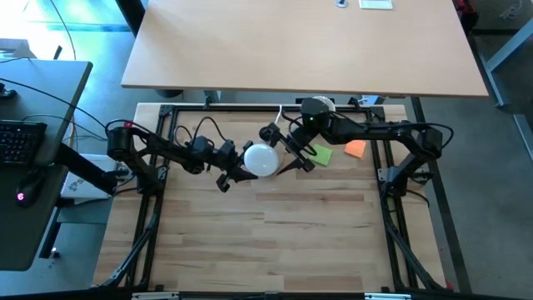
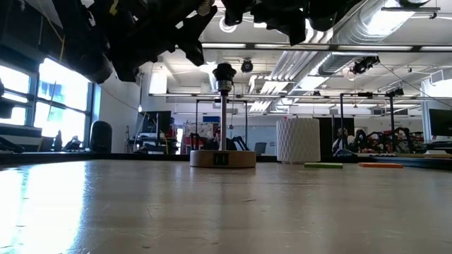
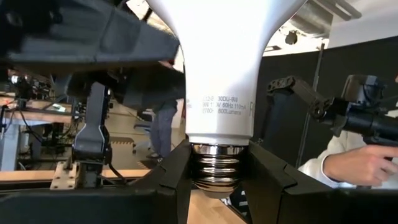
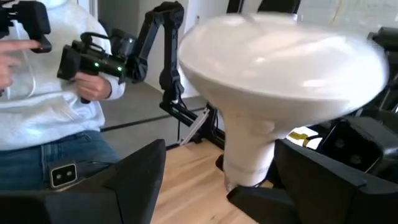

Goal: Screw lightbulb
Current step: Insert the lightbulb into the lamp socket

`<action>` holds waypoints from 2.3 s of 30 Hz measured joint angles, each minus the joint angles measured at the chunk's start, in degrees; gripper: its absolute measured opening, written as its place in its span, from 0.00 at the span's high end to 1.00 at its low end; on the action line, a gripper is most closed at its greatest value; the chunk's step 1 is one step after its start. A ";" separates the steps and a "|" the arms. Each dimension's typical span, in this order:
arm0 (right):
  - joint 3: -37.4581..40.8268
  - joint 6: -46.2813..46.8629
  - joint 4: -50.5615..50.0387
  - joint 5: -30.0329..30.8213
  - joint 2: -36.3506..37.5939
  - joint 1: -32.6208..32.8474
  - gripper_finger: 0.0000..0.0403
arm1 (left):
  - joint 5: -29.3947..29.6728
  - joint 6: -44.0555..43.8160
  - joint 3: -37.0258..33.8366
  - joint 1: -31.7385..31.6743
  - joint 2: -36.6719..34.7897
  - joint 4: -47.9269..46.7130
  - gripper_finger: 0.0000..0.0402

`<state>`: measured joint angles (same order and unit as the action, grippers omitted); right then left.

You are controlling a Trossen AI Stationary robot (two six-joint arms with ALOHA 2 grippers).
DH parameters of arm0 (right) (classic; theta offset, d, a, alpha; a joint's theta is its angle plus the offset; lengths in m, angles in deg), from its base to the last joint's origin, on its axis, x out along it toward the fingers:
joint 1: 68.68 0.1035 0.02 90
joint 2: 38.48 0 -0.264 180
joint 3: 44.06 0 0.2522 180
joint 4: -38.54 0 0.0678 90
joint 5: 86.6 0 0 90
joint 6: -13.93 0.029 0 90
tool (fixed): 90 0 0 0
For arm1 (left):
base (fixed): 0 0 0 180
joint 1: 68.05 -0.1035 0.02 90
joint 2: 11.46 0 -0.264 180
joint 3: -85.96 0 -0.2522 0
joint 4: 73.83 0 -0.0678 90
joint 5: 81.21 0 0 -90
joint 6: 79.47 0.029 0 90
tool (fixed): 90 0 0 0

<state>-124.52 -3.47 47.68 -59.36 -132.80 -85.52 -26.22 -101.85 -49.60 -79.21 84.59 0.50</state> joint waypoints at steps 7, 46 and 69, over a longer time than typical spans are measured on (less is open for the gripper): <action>0.05 0.82 1.38 -0.02 -0.07 0.92 0.26 | 0.30 1.17 0.02 0.09 0.04 -1.59 0.75; 0.09 3.37 7.52 -0.23 -4.28 2.23 0.57 | 3.54 4.44 3.02 0.52 0.11 -12.94 0.75; -0.20 5.54 8.96 1.12 -2.35 -2.71 0.62 | 10.27 9.68 -2.67 -2.45 0.23 -26.88 0.48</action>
<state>-124.71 2.07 56.64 -58.23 -135.15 -88.22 -15.95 -92.17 -52.27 -81.66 84.81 -26.37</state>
